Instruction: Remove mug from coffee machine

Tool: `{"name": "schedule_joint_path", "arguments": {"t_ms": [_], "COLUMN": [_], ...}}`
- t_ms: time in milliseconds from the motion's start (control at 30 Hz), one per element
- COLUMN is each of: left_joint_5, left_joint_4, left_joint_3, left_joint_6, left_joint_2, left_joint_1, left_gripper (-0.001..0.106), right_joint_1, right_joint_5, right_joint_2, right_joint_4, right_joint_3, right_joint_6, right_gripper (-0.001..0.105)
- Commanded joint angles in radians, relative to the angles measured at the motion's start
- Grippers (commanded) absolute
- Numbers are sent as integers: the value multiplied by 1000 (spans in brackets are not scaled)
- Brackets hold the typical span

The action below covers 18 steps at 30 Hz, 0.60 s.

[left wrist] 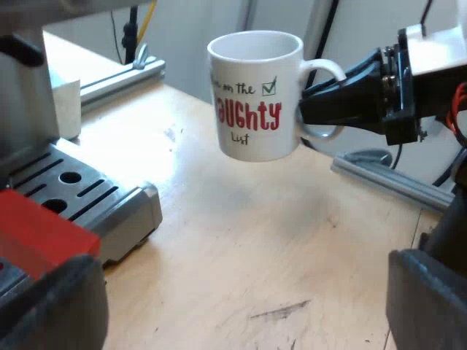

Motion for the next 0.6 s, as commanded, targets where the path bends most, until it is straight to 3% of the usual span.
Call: {"name": "schedule_joint_path", "arguments": {"t_ms": [33,267,467,600], "left_joint_5": [-20,-22,-22,-28], "left_joint_4": [-26,-24,-19,8], "left_joint_3": [3,8,8,8], "left_joint_6": [2,2,2,2], "left_joint_2": [-3,-3,-3,-3], "left_joint_1": [-2,-2,-2,-2], "left_gripper": [79,79,79,79], "right_joint_1": [-4,-4,-7,-41], "right_joint_5": [52,82,183,165], "right_joint_2": [-10,-10,-10,-10], "right_joint_4": [-56,-213,-336,-385], "right_joint_3": [22,116,191,225], "right_joint_6": [17,17,15,9], "right_gripper": [0,0,0,0]}}
